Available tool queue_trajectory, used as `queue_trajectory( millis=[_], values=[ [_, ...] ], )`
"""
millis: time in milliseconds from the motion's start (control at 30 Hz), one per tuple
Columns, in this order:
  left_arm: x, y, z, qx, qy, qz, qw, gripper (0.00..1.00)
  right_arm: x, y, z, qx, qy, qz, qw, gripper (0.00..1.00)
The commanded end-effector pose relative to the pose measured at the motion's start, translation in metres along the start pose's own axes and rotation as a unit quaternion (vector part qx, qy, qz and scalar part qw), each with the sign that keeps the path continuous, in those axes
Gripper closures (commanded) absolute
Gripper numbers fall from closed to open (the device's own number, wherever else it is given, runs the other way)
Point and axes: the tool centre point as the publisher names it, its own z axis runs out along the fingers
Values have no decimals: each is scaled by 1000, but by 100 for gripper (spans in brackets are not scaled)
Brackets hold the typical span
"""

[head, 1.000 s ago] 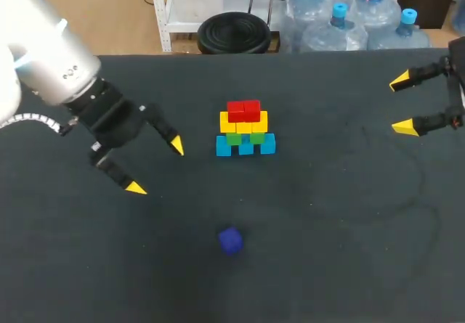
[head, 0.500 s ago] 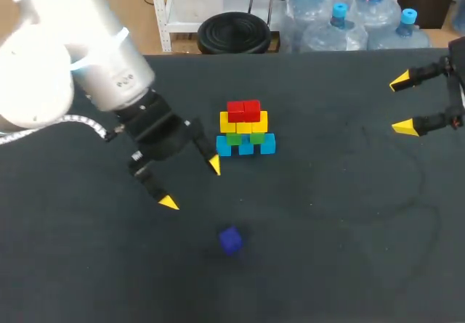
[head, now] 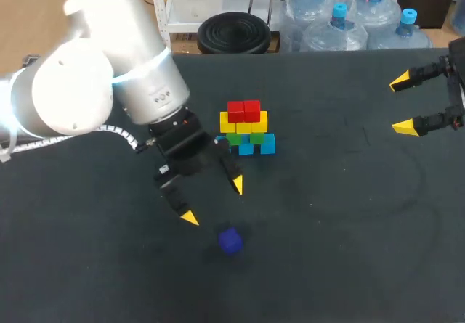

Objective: Place the blue cubes, place green cubes on the blue cubes, place the yellow cubes on the green cubes, then place the red cubes on the yellow cubes, and place purple cube on the red cubes.

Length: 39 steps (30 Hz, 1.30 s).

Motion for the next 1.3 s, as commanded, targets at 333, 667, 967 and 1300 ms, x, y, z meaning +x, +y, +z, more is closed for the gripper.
queue_trajectory(
  millis=[333, 667, 967, 1300],
  values=[
    [-2, -8, 10, 34, -20, -12, 999, 0, 0, 0, 0, 0, -1, 0, 1000, 0],
    [-9, -5, 21, 44, -39, -2, 998, 0, 0, 0, 0, 0, -1, 0, 1000, 0],
    [-12, -6, 30, 47, -48, 4, 998, 0, 0, 0, 0, 0, -1, 0, 1000, 0],
    [-9, -10, 43, 47, -54, 1, 997, 2, 0, 0, 0, 0, -1, 0, 1000, 0]
  ],
)
